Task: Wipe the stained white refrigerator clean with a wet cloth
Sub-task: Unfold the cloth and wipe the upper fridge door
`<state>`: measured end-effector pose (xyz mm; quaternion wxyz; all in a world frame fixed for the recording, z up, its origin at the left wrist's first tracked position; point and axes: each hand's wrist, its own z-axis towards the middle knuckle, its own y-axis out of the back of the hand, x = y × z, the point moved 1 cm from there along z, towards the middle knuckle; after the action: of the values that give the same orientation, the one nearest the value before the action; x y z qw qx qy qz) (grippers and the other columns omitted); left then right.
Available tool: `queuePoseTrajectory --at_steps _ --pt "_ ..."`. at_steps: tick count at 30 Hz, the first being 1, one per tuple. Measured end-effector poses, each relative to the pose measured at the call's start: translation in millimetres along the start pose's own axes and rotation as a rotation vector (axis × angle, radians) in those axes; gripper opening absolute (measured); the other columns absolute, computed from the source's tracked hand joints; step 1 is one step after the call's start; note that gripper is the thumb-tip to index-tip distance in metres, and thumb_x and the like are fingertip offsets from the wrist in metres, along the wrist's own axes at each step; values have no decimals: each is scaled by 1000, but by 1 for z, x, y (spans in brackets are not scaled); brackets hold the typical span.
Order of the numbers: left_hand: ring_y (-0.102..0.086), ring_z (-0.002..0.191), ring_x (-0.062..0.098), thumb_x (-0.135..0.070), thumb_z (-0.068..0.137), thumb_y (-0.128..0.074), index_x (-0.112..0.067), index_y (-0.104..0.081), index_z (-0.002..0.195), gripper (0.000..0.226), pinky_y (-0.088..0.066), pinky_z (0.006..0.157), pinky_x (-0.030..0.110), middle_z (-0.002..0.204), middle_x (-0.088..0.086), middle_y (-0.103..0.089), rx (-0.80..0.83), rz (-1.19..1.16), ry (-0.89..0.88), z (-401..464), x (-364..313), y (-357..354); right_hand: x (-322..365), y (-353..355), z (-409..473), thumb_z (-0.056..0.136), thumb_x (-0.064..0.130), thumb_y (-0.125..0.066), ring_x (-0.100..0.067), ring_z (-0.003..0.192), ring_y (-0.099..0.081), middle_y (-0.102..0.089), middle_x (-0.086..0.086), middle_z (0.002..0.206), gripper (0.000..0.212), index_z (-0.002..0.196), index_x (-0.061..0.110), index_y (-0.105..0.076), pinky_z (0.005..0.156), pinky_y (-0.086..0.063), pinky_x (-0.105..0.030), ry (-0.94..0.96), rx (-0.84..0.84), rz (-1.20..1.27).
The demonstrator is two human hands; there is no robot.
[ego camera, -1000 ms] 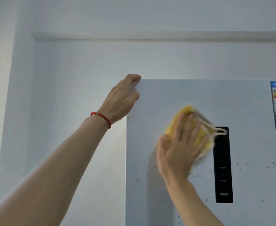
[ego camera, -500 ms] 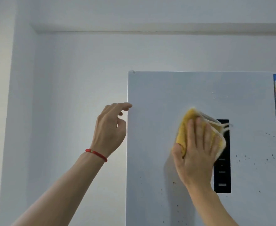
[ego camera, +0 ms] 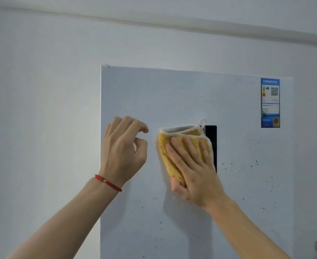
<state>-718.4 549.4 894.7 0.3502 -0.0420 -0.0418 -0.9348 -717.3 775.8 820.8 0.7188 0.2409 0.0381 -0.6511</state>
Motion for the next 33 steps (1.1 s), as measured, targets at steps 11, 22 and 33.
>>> queuePoseTrajectory --at_steps 11,22,33 --pt "-59 106 30 -5 73 -57 -9 -70 107 37 -42 94 40 111 4 -67 226 130 -219 5 -36 -30 -43 4 -9 101 48 -20 -27 158 19 19 -1 172 76 164 21 15 126 9 -59 -899 -164 156" --pt "-59 107 32 -5 71 -55 -10 -70 102 34 -42 95 41 114 5 -66 272 43 -243 10 -81 -74 -187 25 -66 99 56 -22 -19 160 8 6 3 174 78 166 23 -3 127 6 -56 -624 -111 95" --pt "-58 100 29 -2 74 -55 -8 -71 93 26 -44 84 40 108 6 -67 193 -34 -176 10 -74 -76 -93 0 -68 100 52 -16 -29 158 18 20 -6 172 78 164 19 14 125 15 -55 -739 -48 160"
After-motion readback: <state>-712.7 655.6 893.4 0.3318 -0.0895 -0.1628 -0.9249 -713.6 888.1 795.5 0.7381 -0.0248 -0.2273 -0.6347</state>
